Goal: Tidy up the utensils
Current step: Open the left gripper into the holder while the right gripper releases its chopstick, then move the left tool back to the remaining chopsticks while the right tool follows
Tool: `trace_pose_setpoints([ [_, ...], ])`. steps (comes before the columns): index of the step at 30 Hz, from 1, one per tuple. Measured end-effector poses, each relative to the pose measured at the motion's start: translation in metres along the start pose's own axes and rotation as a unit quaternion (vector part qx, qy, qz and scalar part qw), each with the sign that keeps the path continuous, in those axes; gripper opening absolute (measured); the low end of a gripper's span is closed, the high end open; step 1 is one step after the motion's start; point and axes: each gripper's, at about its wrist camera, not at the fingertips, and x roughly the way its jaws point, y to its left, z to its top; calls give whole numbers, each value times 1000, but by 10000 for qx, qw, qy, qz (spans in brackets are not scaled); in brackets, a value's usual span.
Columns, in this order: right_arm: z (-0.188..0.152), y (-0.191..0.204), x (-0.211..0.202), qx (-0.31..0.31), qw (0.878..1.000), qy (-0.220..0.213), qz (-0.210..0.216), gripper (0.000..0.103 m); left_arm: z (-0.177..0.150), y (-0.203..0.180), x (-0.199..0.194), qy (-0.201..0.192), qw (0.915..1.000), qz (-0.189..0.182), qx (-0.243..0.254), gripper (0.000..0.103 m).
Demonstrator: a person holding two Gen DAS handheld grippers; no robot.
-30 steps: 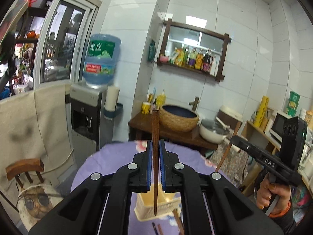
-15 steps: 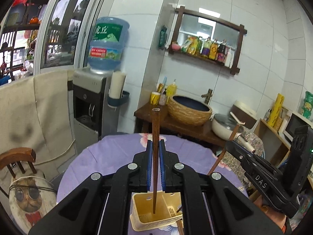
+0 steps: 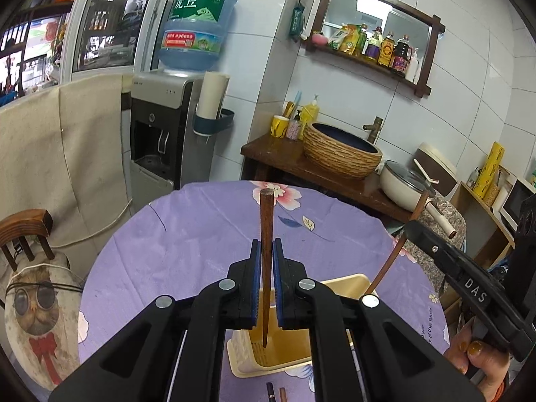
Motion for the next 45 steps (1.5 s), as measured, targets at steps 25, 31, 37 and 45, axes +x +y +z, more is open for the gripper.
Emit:
trace_pose_setpoints([
  [25,-60,-4,-44,-154,9994,131,-283,51,-60,-4,-50,-488,9988,63,68,91],
  [31,-99,-1,-64,-298,9979,447,-351,54,-96,3,-57,-231,9993,218,220,97],
  [37,-141,-3,-62,-213,9950,908,-344,54,-131,18,-50,81,9971,677,337,97],
  [45,-182,-6,-52,-7,9894,1410,-355,54,-159,31,-45,453,9946,884,305,97],
])
